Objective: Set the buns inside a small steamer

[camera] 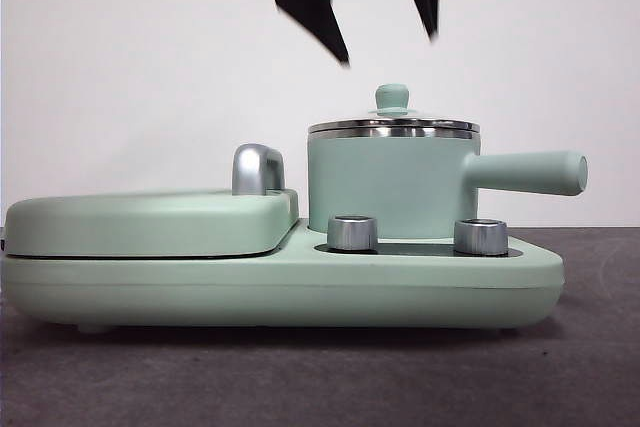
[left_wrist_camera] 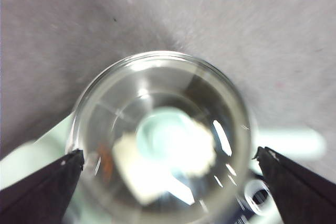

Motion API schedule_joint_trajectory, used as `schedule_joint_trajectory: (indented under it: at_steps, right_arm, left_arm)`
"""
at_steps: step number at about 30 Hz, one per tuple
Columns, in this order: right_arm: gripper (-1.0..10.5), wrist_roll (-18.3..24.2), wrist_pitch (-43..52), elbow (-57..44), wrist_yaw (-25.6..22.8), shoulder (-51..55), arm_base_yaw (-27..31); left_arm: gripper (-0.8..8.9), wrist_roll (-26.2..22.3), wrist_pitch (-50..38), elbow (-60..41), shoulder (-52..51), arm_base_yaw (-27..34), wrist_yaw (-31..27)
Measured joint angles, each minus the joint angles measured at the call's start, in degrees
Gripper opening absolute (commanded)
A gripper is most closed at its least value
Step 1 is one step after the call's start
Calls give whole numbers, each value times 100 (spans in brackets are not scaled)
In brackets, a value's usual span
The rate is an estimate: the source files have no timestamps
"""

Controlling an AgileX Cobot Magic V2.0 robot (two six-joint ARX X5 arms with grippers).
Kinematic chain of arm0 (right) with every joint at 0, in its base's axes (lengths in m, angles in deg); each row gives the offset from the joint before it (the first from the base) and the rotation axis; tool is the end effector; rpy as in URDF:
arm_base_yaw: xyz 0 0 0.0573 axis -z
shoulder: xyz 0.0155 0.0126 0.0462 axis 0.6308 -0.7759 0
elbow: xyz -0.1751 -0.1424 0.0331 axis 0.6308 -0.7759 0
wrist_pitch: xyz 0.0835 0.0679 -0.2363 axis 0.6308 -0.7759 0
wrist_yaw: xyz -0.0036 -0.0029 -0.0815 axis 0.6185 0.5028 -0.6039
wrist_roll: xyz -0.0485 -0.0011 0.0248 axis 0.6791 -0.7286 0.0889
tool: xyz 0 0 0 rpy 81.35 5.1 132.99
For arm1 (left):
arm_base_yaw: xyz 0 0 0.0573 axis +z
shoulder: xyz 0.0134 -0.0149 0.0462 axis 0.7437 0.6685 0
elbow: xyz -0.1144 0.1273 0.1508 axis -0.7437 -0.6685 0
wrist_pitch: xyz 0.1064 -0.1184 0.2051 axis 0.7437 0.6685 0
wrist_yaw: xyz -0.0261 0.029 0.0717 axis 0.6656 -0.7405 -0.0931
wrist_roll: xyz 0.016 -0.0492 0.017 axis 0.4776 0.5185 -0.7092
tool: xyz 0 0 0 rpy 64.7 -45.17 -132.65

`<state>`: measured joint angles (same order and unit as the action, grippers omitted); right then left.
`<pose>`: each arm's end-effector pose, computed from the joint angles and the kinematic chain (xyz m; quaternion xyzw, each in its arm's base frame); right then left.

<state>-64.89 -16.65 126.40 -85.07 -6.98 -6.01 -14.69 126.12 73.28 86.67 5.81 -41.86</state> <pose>0.0301 0.0291 0.3333 0.0668 0.2510 0.3266 0.9088 0.3094 -0.2829 0.3660 0.1341 0.4423 -0.3278 0.8240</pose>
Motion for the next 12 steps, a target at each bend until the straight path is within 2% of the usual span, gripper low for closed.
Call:
schedule_joint_trajectory:
  at_steps: [3, 6, 12]
  right_arm:
    - [338, 0, 7, 0, 0, -2, 0]
    - [338, 0, 162, 0, 2, -2, 0]
    - [338, 15, 229, 0, 0, -2, 0]
  left_arm:
    - [572, 164, 107, -4, -872, 2, 4]
    - [566, 240, 107, -492, -2015, -31, 4]
    - [563, 330, 111, -2940, -4085, -332, 20]
